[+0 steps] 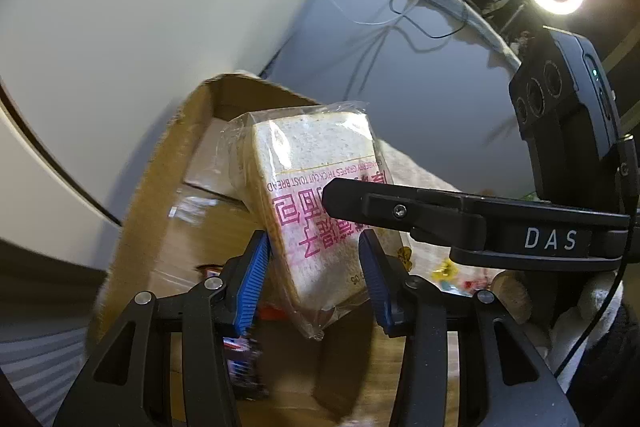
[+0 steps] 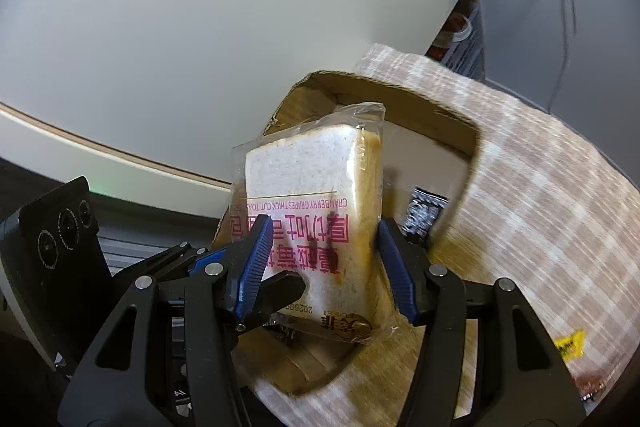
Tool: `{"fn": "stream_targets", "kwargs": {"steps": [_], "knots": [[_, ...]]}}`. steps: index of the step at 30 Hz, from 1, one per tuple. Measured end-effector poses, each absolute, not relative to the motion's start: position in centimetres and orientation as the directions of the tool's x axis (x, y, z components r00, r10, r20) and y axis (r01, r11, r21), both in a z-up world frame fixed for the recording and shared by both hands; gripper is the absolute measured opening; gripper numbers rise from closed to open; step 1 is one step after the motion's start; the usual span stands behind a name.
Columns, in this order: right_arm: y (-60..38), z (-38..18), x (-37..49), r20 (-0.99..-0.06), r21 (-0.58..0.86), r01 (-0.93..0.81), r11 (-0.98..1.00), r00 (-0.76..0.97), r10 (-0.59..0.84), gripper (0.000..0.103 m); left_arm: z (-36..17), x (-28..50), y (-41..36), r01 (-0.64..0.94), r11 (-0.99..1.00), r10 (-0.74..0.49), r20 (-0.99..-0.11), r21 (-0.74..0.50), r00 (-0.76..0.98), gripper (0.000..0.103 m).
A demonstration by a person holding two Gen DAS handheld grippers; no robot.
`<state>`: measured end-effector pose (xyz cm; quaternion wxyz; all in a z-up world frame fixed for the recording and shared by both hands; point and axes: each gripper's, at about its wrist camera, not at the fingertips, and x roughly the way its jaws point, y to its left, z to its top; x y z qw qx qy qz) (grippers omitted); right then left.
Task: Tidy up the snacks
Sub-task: 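Lift the bread loaf with both tools and lower it into the box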
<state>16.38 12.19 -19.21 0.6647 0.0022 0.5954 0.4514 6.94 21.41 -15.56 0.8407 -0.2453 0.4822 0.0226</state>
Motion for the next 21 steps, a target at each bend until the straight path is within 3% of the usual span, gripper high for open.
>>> {"fn": "stream_targets", "kwargs": {"steps": [9,11,21], "knots": [[14.2,-21.1,16.6,-0.793,0.549,-0.595,0.587,-0.15,0.59,0.058,-16.8,7.2,23.0,-0.324,0.875,-0.157,-0.844,-0.36,0.513,0.044],[14.2,-21.2,16.7,-0.804,0.53,-0.602,0.597,-0.134,0.579,0.058,-17.1,7.2,23.1,-0.336,0.879,-0.137,-0.854,-0.339,0.503,0.039],[13.4,-19.4,17.0,-0.808,0.511,-0.613,0.603,-0.102,0.581,0.058,-17.0,6.3,23.4,-0.358,0.882,-0.099,-0.862,-0.308,0.497,0.038]]}}
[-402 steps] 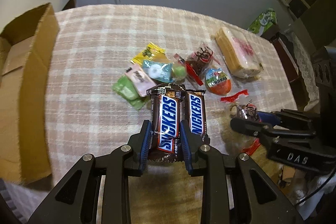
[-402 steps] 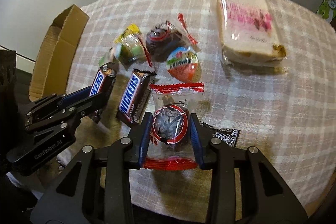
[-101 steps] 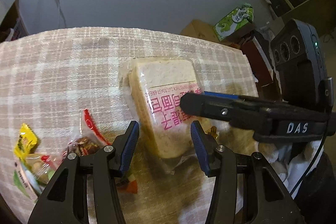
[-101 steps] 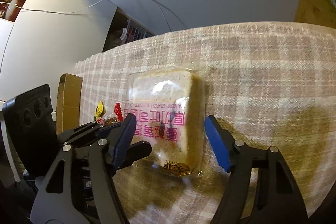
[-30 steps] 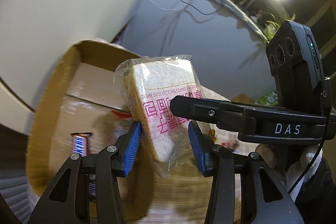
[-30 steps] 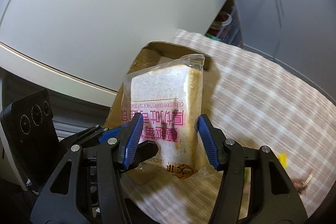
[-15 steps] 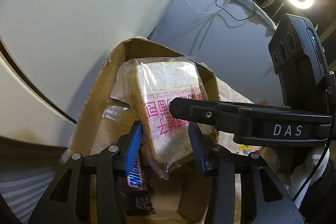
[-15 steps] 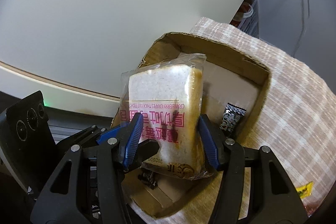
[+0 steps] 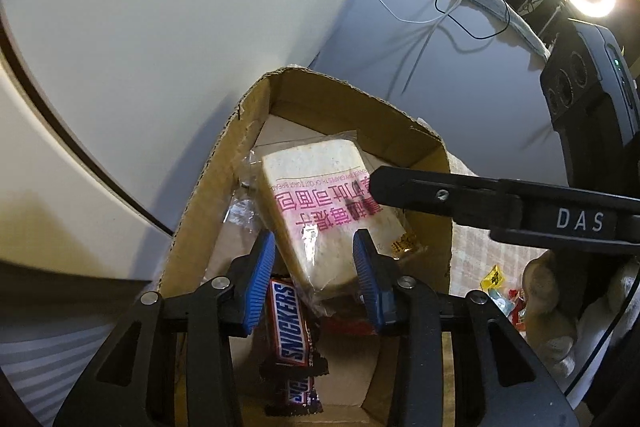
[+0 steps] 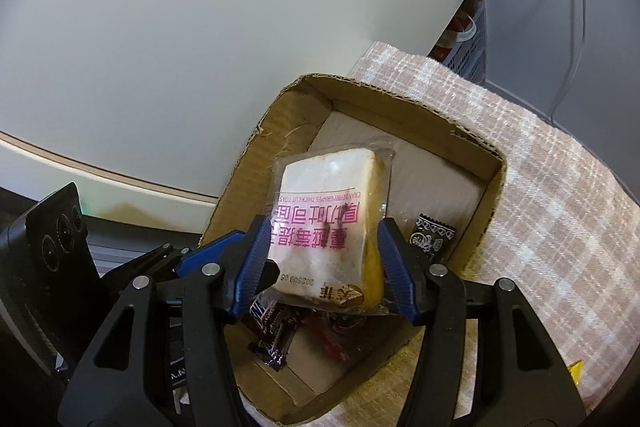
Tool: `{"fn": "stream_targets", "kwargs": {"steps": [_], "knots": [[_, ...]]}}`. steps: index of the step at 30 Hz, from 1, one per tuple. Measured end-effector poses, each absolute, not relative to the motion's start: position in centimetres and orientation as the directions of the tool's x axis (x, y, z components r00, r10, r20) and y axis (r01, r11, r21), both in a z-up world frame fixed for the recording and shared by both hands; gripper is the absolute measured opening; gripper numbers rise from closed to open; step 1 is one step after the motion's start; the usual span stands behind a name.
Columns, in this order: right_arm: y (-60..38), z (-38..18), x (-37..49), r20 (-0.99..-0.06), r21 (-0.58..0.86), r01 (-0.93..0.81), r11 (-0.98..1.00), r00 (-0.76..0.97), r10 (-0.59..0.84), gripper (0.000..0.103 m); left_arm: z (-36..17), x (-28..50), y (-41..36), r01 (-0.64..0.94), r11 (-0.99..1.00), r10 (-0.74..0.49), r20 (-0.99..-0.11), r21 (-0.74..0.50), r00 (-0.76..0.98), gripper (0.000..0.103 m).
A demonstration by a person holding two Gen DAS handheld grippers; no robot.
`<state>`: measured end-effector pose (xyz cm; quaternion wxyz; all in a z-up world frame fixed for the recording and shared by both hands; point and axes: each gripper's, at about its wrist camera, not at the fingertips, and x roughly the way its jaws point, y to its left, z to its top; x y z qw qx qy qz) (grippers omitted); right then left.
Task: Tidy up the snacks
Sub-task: 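Lift the bread loaf with both tools and lower it into the box, then move both open tools from the box back to the snacks on the table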
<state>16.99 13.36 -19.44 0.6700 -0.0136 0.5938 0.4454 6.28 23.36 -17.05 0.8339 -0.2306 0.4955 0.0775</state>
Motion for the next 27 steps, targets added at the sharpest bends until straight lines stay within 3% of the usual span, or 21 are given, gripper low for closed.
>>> {"fn": "stream_targets", "kwargs": {"steps": [13,27], "knots": [[5.4,-15.4,16.6,-0.807,0.453,-0.625,0.636,0.015,0.59,0.058,-14.1,5.3,20.1,-0.297,0.904,-0.111,-0.838,-0.309,0.535,0.038],[-8.9,-15.2,15.7,-0.881,0.273,-0.538,0.797,0.192,0.431,0.058,-14.0,5.7,10.7,-0.08,0.94,-0.25,-0.828,-0.333,0.502,0.038]]}}
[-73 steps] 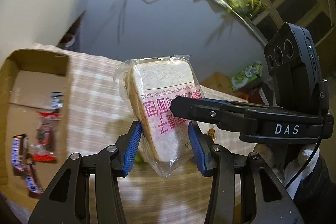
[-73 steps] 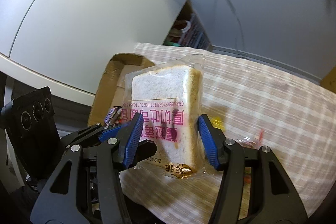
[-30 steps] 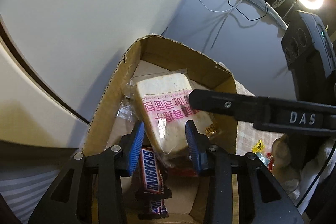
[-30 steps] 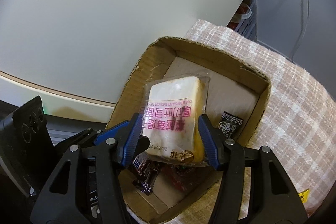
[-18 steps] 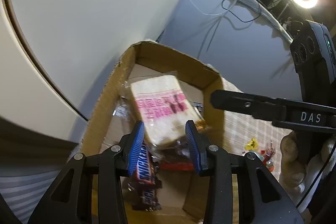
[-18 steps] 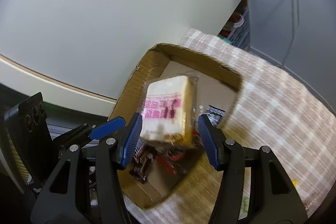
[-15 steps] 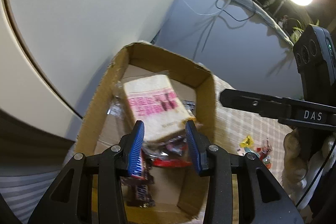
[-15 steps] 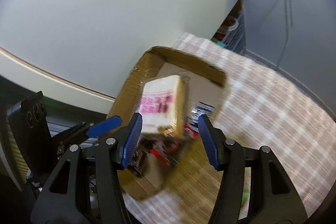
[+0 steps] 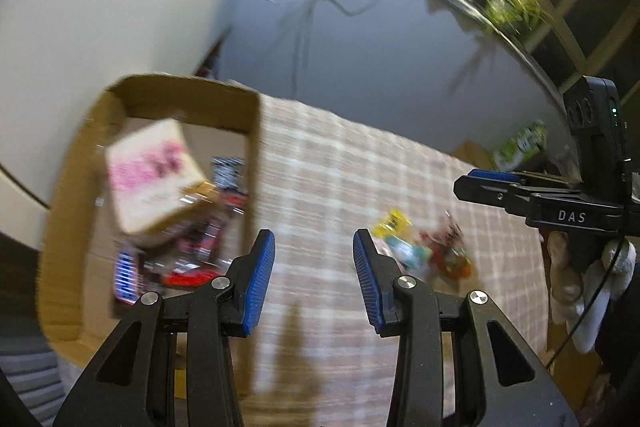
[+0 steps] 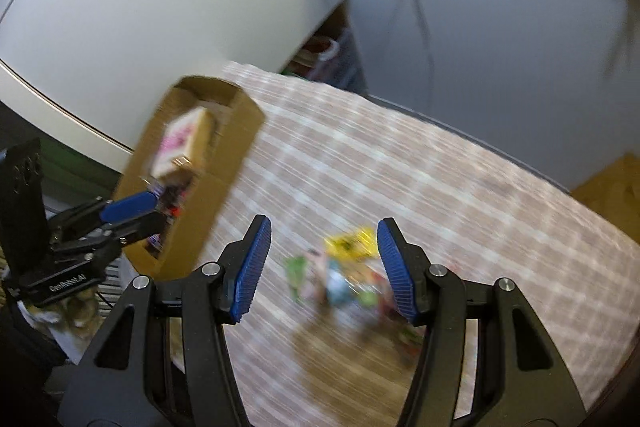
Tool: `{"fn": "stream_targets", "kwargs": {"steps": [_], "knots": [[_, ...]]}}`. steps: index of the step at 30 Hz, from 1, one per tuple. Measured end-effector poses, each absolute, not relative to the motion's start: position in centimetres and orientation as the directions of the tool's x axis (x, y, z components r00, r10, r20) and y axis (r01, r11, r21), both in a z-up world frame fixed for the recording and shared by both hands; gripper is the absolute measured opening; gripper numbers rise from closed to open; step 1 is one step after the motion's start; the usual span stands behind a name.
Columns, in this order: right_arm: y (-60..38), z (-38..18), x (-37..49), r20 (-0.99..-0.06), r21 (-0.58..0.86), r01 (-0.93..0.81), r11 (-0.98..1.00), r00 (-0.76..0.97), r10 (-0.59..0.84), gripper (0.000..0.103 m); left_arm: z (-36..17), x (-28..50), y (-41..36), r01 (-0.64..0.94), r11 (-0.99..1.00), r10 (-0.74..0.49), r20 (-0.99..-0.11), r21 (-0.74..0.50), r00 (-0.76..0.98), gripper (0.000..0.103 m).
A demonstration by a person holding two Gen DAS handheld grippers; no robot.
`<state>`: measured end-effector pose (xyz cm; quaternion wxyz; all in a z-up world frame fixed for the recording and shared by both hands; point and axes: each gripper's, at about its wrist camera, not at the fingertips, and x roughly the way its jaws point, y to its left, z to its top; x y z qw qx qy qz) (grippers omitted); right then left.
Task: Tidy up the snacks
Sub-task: 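Move both open tools from the box back to the snacks on the table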
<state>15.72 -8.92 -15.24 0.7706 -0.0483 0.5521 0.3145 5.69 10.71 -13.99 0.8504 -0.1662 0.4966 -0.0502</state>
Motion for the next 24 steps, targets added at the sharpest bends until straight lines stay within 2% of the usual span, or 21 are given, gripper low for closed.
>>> {"fn": "stream_targets", "kwargs": {"steps": [11,15,18,24], "knots": [[-14.2,-19.4,13.3,-0.934,0.161,-0.526,0.835,0.191,0.301,0.058,-18.0,5.4,5.0,0.013,0.942,-0.316,-0.871,-0.337,0.377,0.038],[-14.2,-20.3,12.5,-0.931,0.174,-0.54,0.824,0.182,0.316,0.057,-19.1,5.5,3.9,0.024,0.939,-0.33,-0.879,-0.343,0.343,0.034],[-13.4,-21.0,12.3,-0.934,0.15,-0.557,0.817,0.191,0.301,0.05,-19.9,5.9,2.8,0.035,0.94,-0.332,-0.884,-0.34,0.328,0.033],[-13.4,-22.2,12.6,-0.941,0.133,-0.565,0.814,0.185,0.282,0.05,-21.1,6.5,1.0,0.099,0.954,-0.301,-0.902,-0.284,0.309,0.033]]}}
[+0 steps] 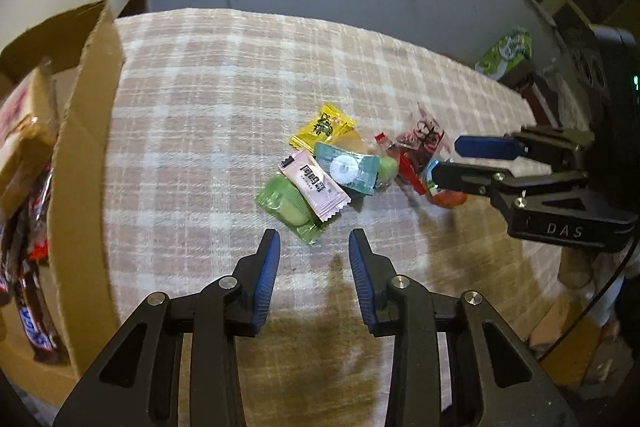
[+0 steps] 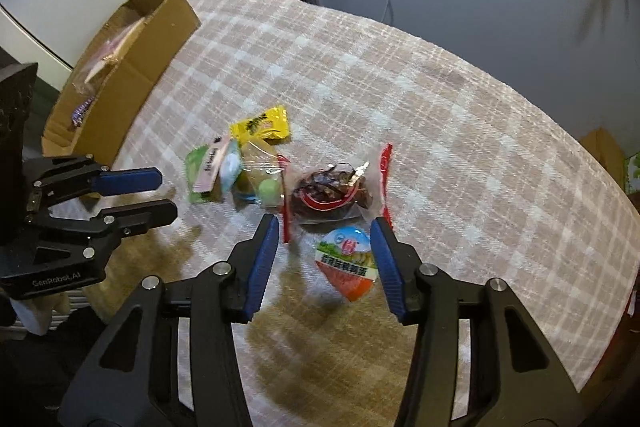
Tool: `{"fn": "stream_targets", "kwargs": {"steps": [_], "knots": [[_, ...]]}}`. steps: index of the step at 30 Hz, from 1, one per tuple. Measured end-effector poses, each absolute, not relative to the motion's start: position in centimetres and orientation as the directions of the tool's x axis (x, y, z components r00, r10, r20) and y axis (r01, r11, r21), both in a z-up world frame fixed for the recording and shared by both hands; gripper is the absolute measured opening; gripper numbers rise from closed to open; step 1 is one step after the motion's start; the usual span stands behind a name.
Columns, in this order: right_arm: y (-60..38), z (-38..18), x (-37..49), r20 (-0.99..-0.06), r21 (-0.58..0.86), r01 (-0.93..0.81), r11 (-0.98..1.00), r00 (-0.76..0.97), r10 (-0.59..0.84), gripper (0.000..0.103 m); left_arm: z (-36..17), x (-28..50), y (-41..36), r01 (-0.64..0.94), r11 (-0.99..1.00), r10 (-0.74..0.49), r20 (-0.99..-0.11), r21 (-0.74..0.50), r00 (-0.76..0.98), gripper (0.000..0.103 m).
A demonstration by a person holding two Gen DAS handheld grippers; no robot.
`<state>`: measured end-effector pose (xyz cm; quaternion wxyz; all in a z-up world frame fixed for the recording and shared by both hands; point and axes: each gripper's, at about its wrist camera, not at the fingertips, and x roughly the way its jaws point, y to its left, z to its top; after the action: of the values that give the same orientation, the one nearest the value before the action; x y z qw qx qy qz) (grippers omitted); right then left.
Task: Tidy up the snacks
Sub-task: 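Move both open tools from the box back to the snacks on the table, then grasp the green candy with the left tool while the right tool grasps the orange egg packet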
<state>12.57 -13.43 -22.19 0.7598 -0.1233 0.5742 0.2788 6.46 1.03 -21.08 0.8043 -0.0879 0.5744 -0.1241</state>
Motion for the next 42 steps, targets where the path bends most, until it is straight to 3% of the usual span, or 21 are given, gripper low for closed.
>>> {"fn": "stream_targets", "kwargs": {"steps": [12,20,25,30,37,42], "knots": [[-14.1,-23.8,12.9,-0.946,0.132,-0.566,0.814,0.174,0.274,0.05,-22.7,8.1,0.0,0.222,0.958,-0.246,-0.918,-0.182,0.31,0.034],[-13.8,-24.8,12.2,-0.938,0.108,-0.615,0.781,0.198,0.286,0.05,-23.1,7.6,-0.3,0.264,0.953,-0.25,-0.88,-0.15,0.405,0.034],[-14.8,-24.7,11.2,-0.913,0.127,-0.632,0.765,0.227,0.34,0.05,-23.5,6.2,-0.4,0.306,0.943,-0.267,-0.85,-0.132,0.454,0.045],[-14.8,-25.0,10.4,-0.897,0.08,-0.661,0.746,0.279,0.344,0.05,-24.0,5.6,-1.9,0.35,0.937,-0.205,-0.826,-0.011,0.525,0.046],[-15.0,-25.1,10.1,-0.897,0.065,-0.686,0.725,0.278,0.343,0.05,-24.1,6.0,-1.7,0.332,0.943,-0.221,-0.809,-0.035,0.545,0.046],[-14.4,-25.1,9.8,-0.901,0.01,-0.698,0.716,0.305,0.309,0.041,-24.1,5.9,-1.6,0.337,0.941,-0.217,-0.802,-0.021,0.557,0.045]]}}
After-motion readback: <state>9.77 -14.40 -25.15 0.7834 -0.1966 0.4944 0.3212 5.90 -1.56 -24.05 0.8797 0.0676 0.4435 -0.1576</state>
